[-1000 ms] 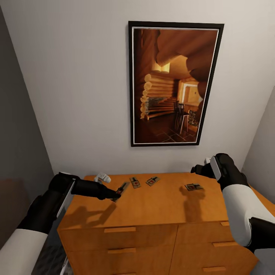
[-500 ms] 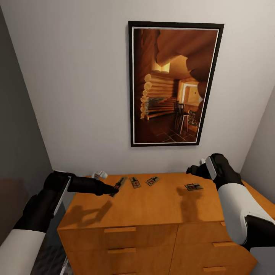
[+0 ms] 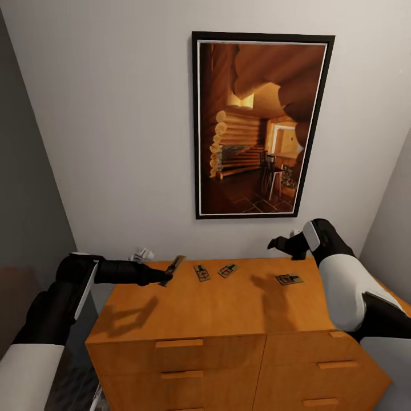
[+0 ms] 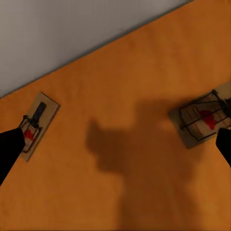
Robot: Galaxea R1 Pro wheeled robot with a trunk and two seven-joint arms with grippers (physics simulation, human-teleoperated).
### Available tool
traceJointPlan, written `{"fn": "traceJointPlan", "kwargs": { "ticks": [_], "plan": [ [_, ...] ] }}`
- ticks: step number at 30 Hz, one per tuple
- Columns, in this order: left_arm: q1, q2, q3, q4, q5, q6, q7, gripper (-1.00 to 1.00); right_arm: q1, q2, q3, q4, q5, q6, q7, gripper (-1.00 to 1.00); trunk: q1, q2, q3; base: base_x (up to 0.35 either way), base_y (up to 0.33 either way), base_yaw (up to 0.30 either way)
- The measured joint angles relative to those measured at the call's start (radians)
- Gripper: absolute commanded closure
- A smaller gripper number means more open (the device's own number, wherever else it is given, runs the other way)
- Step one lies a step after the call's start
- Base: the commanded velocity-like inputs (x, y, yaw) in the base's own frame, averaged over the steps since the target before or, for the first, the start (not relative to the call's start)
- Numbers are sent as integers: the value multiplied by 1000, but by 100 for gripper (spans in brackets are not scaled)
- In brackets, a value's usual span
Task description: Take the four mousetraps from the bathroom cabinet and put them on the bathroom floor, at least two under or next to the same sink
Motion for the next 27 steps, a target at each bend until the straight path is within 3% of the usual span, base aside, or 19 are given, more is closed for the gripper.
{"fn": "traceJointPlan", "kwargs": {
  "ticks": [3,5,6,7,13,16,19,22,27],
  "plan": [
    [0,0,1,-1,0,0,0,100,-8,0,-5,6,0,0,-4,-100,0,0,0,0,0,0],
    [0,-1,1,-1,0,0,0,100,-12,0,-7,9,0,0,-46,-100,0,0,0,0,0,0],
    [0,-2,1,-1,0,0,0,100,-15,1,-11,11,-4,1,-132,-100,0,0,0,0,0,0],
    [0,-2,1,-2,0,0,0,100,-16,6,-18,13,-32,-7,-226,-100,0,0,0,0,0,0],
    [0,-3,1,-2,0,0,0,100,-17,33,-28,14,-186,-100,-409,-100,0,0,0,0,0,0],
    [0,-4,1,-2,0,0,1,100,-17,43,-29,14,-293,-128,-561,-100,0,0,0,0,0,0],
    [0,-7,1,-2,0,0,1,100,-17,57,-29,14,-355,-138,-651,-100,0,0,0,0,0,0],
    [0,-16,5,-2,-1,0,1,100,-17,86,-28,15,-467,-180,-775,-100,0,0,0,0,0,0],
    [0,-18,14,-2,4,0,2,100,-18,115,-27,15,-546,-274,-902,-100,0,0,0,0,0,0]
  ]
}}
